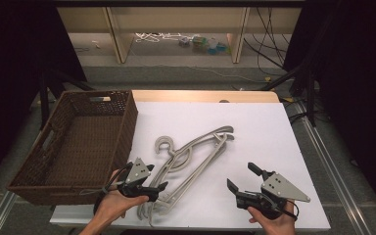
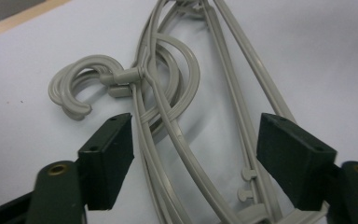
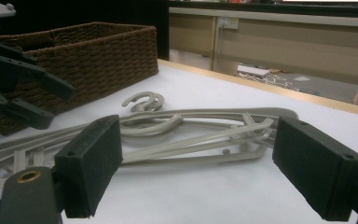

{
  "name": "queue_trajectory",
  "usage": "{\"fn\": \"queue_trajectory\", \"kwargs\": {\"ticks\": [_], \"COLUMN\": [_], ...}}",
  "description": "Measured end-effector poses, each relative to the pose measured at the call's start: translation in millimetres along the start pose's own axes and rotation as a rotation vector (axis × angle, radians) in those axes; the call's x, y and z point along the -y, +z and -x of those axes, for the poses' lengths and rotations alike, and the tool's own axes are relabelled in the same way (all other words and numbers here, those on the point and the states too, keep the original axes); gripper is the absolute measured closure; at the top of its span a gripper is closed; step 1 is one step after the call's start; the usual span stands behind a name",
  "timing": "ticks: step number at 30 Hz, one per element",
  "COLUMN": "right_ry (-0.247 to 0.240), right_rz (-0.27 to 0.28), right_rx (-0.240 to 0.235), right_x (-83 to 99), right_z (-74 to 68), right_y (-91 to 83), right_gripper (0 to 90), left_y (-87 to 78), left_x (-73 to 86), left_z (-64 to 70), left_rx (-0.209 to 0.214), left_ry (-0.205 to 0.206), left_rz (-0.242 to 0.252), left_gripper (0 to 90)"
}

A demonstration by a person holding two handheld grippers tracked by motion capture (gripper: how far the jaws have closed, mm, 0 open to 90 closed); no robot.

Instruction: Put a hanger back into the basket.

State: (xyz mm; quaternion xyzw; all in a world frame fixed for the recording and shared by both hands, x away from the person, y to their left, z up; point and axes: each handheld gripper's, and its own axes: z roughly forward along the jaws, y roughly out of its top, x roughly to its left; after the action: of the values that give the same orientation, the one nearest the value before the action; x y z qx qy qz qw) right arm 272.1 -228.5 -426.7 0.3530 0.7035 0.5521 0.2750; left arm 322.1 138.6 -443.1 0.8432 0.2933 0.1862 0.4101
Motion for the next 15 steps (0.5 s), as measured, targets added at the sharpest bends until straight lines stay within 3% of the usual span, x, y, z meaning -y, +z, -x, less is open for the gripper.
{"fn": "queue_trajectory", "kwargs": {"ticks": [1,2,3,4,5,7,8,13,15], "right_ry": [0.0,-0.001,-0.001,-0.001,0.001,0.003,0.0,0.001,0.001], "right_rz": [0.0,0.0,0.005,0.009,0.015,0.017,0.009,0.011,0.017], "right_rx": [-0.001,-0.005,-0.003,-0.007,-0.006,-0.008,-0.002,-0.008,-0.02], "right_x": [-0.1,-0.4,-0.2,0.3,0.6,0.1,-0.2,-0.4,0.0], "right_z": [0.1,0.2,0.0,0.2,0.1,0.6,0.4,0.1,-0.4], "right_y": [0.2,0.4,0.8,1.2,1.7,1.3,0.6,0.9,1.3], "right_gripper": [16.7,16.9,16.9,17.0,17.0,17.1,17.1,17.2,17.3], "left_y": [0.0,6.9,9.7,12.2,16.6,19.5,23.7,29.5,34.3], "left_x": [0.0,-2.9,-5.3,-6.3,-6.7,-7.2,-8.2,-12.5,-16.8], "left_z": [0.0,-0.3,-2.4,-3.0,-2.8,-3.8,-6.0,-10.7,-12.2], "left_rx": [0.0,0.003,0.006,0.01,0.011,0.007,0.013,0.018,0.012], "left_ry": [0.0,0.007,0.04,0.047,0.023,0.021,-0.004,-0.041,-0.007], "left_rz": [0.0,-0.046,-0.093,-0.104,-0.123,-0.135,-0.145,-0.157,-0.179], "left_gripper": [32.3,34.0,35.1,36.8,37.3,39.4,41.6,47.0,49.0]}}
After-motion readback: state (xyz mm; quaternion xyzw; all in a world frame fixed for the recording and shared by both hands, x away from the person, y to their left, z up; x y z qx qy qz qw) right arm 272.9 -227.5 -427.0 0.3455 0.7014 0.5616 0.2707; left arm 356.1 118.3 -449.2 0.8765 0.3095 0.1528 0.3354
